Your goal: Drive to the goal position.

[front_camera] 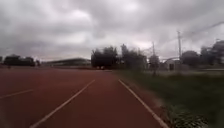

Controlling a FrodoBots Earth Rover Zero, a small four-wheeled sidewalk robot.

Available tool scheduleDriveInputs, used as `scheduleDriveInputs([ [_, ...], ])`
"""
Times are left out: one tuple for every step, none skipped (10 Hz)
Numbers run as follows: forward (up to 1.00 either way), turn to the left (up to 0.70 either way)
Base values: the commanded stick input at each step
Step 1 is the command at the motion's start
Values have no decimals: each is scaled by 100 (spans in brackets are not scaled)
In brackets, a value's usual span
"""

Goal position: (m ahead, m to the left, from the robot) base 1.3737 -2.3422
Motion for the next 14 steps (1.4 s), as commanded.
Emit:
scheduleDriveInputs([
  [70, -14],
  [70, 0],
  [70, 0],
  [70, 0],
  [70, 0],
  [70, -11],
  [70, -11],
  [70, -1],
  [70, 0],
  [70, 0],
  [70, 0],
  [70, 0],
  [70, 0],
  [70, 0],
])
